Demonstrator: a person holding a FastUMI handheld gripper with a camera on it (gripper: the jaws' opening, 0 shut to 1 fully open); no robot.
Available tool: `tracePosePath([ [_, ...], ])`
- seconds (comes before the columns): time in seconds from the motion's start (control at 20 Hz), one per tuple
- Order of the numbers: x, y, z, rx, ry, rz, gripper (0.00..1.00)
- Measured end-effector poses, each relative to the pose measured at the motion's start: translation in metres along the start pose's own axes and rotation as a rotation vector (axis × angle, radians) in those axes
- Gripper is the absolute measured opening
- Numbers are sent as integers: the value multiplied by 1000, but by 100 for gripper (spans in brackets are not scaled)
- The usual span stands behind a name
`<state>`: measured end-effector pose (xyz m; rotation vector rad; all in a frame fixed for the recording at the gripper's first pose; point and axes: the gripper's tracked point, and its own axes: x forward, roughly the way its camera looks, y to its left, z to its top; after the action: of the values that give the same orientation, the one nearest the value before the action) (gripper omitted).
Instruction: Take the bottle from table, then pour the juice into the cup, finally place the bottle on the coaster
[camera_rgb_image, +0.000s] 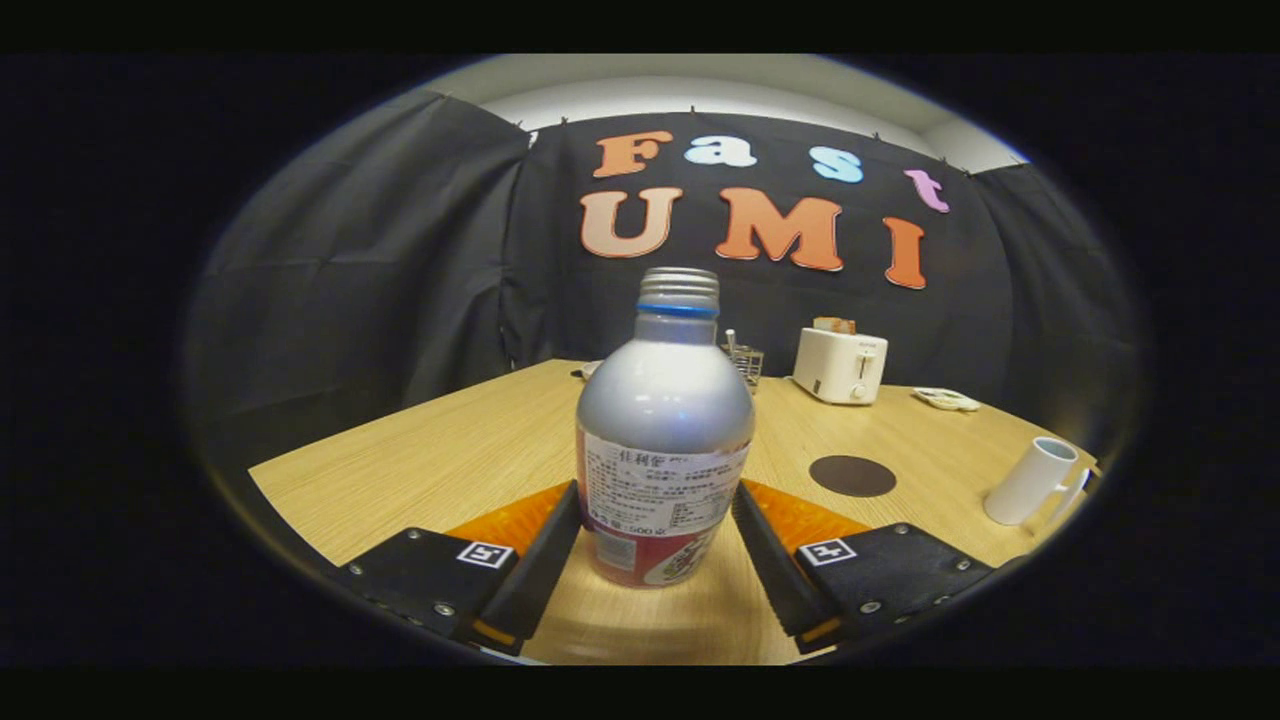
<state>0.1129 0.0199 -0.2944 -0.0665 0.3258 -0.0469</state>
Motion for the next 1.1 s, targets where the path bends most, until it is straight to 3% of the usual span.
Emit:
tracePosePath([
  [0.05,1,-1,0,-2,0,-2,82],
  [0.35,0,-17,14,25,-34,-26,75],
  [1.1,-2,-87,82,482,-92,12,75],
])
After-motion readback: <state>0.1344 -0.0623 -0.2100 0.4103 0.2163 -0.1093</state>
